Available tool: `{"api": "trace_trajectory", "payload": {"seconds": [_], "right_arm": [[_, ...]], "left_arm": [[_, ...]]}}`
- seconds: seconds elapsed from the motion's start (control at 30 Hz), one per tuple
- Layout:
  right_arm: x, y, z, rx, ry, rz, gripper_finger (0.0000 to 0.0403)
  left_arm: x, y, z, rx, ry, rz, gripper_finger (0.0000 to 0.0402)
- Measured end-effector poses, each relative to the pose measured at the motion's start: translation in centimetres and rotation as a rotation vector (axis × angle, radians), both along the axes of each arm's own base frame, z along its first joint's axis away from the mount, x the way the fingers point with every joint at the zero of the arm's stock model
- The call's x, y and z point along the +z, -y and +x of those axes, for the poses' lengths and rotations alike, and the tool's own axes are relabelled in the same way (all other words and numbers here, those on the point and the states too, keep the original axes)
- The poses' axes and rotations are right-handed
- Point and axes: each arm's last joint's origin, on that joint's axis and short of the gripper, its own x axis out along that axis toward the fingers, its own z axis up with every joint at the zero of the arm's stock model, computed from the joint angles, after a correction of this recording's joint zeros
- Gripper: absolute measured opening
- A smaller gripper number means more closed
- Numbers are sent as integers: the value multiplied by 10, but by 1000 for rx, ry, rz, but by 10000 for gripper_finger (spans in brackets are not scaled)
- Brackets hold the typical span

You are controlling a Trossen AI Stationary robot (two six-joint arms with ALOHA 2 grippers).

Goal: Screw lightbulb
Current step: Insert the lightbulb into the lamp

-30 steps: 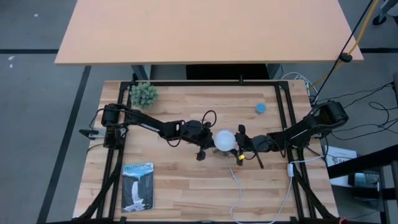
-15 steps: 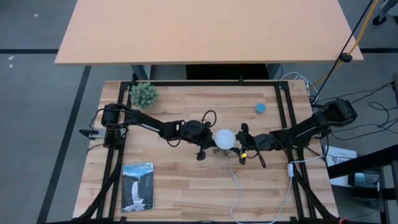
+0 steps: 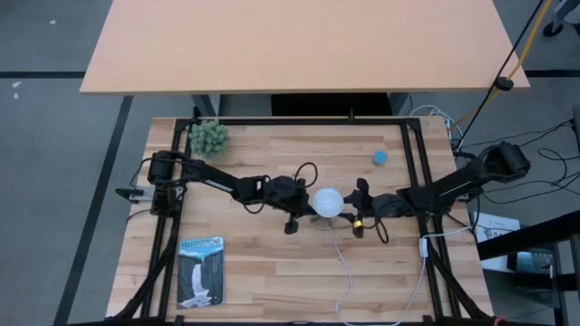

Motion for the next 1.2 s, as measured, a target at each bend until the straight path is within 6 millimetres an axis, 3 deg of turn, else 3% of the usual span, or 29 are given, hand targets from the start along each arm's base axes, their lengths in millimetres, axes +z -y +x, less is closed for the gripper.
{"api": "trace_trajectory", "payload": {"seconds": [0.17, 0.37, 0.43, 0.57, 0.67, 0.73, 0.83, 1.07, 1.2], "right_arm": [[1, 4, -7, -72, -43, -24, 148], [-3, 11, -4, -195, -27, -36, 29], [-7, 11, -3, -228, -31, -28, 9], [-12, 9, -3, -272, 54, -9, 2], [-19, 7, -14, -246, 172, 31, 1], [-24, 9, -27, -250, 237, 67, 0], [-19, 8, -29, -265, 348, 128, 0], [-20, 7, -19, -192, 284, -20, 0], [-28, 10, -18, -230, 239, 15, 0]], "left_arm": [[-1, 3, 0, -28, -7, -16, 0], [3, 15, 1, -67, 38, -12, 0], [3, 18, 2, -73, 56, -12, 0], [3, 26, 2, -87, 62, -20, 0], [-1, 31, -3, -76, 71, -39, 0], [-4, 32, -8, -60, 121, -62, 0], [-10, 32, -17, -10, 223, -100, 0], [-22, 33, -6, -9, 314, -106, 0], [-25, 32, -4, -22, 304, -108, 0]]}}
